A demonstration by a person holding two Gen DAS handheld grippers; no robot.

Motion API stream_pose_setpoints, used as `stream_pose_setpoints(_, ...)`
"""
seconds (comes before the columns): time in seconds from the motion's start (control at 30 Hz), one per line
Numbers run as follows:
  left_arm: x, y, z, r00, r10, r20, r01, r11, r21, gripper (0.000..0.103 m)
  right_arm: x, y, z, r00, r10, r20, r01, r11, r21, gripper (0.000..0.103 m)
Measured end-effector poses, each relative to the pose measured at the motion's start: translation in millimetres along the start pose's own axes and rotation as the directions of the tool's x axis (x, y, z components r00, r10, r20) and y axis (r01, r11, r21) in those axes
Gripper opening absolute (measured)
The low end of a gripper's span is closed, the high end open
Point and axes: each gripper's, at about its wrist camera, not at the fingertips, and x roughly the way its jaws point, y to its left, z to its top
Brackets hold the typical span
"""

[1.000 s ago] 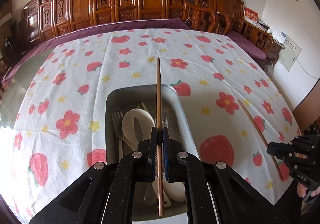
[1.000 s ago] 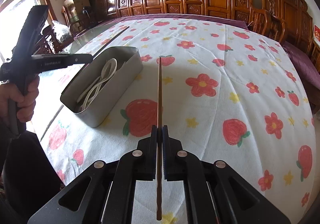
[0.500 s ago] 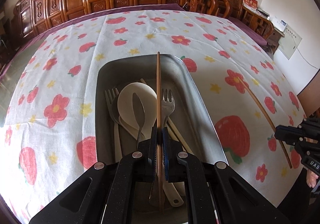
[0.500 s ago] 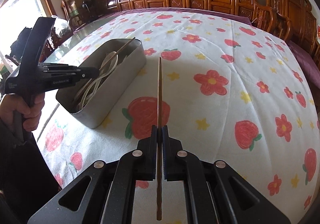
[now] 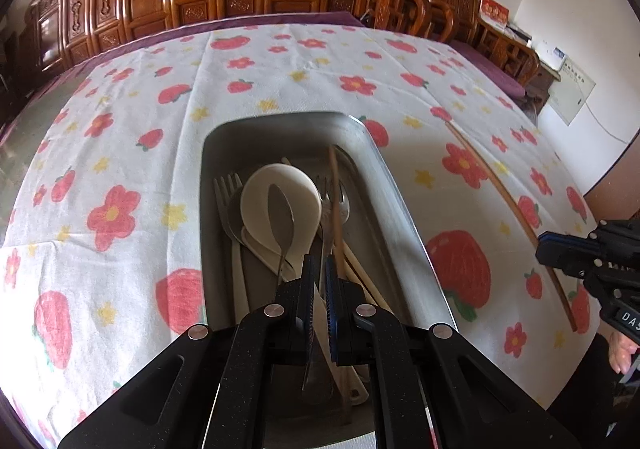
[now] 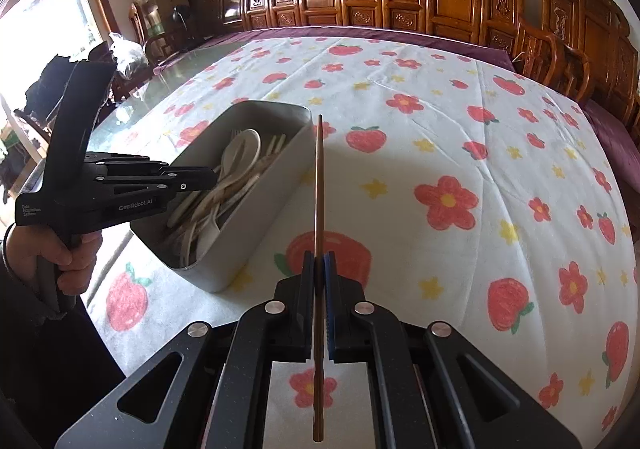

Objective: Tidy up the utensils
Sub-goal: 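Lower the held chopstick into the tray and open the right gripper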

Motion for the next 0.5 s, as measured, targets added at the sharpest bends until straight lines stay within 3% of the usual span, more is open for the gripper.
stream_pose_setpoints(0.5, -40, 27, 3, 0.994, 0.046, 0.1, -0.045, 0.999, -0.004, 0.005, 25, 46, 34, 0.999, 0.038, 0.011, -0.038, 0.999, -0.007, 0.006)
